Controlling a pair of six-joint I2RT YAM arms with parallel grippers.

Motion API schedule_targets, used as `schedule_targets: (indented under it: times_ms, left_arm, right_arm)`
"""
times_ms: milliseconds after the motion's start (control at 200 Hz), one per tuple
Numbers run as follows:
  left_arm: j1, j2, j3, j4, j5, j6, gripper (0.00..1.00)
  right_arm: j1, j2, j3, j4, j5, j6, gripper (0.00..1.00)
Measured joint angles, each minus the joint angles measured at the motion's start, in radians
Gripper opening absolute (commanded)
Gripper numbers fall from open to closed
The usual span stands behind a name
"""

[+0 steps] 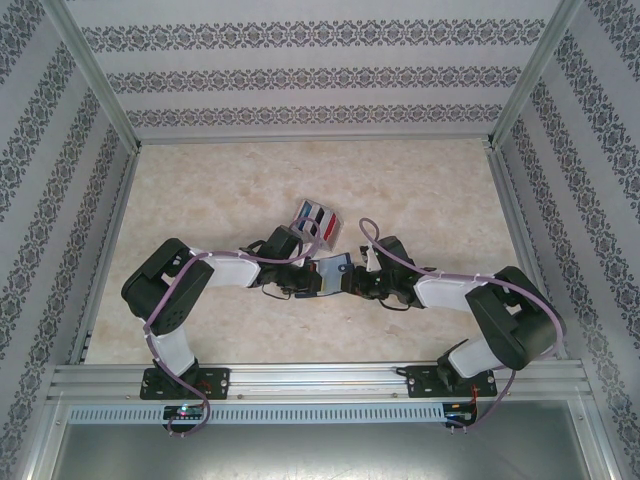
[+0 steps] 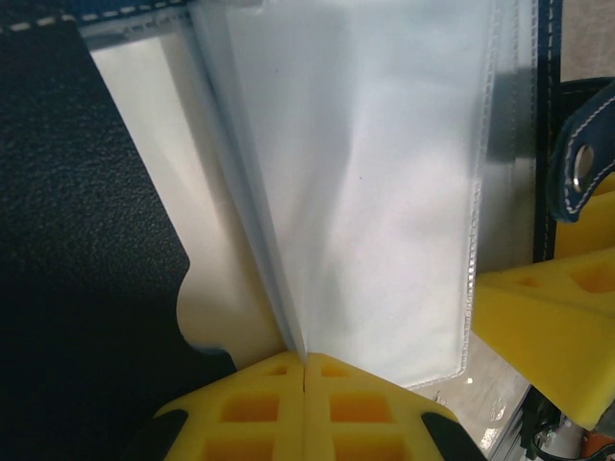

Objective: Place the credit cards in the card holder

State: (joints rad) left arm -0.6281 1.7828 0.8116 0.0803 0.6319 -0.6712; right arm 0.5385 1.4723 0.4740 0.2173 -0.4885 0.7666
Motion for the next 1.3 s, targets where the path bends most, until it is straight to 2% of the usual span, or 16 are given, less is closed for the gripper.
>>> schedule_targets:
  times_ms: [180,360,555,684,739,784,869,1104,1299]
  left_arm:
    - [0.0,0.0,0.0,0.0,0.0,-0.003,0.0]
    - [0.0,-0.004,-0.01,0.019,0.003,-0.015,0.01]
    - [0.0,-0.005,-0.011,0.023,0.004,-0.038,0.01]
    - [0.002,-0.011,-0.011,0.022,0.004,-0.057,0.15]
    - [0.006,-0.023,-0.014,0.023,0.005,-0.085,0.17]
    - [0.014,-0.04,-0.021,0.023,0.003,-0.109,0.19]
    - [0.037,-0.109,-0.046,0.018,-0.008,-0.153,0.29]
    - [0.111,-0.346,-0.091,-0.001,-0.026,-0.245,0.31]
    - [0.218,-0.404,-0.098,-0.093,-0.032,-0.238,0.34]
  right_arm:
    - [0.0,-0.008,-0.003,-0.004,0.0,-0.006,0.29]
    - [-0.004,0.028,-0.002,0.011,-0.004,-0.006,0.38]
    - [0.003,0.058,0.04,-0.005,-0.016,0.017,0.43]
    - [0.017,0.083,0.063,0.023,-0.006,0.024,0.48]
    - [0.021,0.085,0.066,0.024,-0.003,0.024,0.49]
    - [0.023,0.085,0.067,0.024,-0.003,0.023,0.5]
    - [0.023,0.085,0.068,0.024,-0.006,0.023,0.51]
    - [0.036,0.098,0.105,-0.02,-0.004,0.018,0.58]
    - [0.082,0.109,0.17,-0.11,0.064,-0.007,0.69]
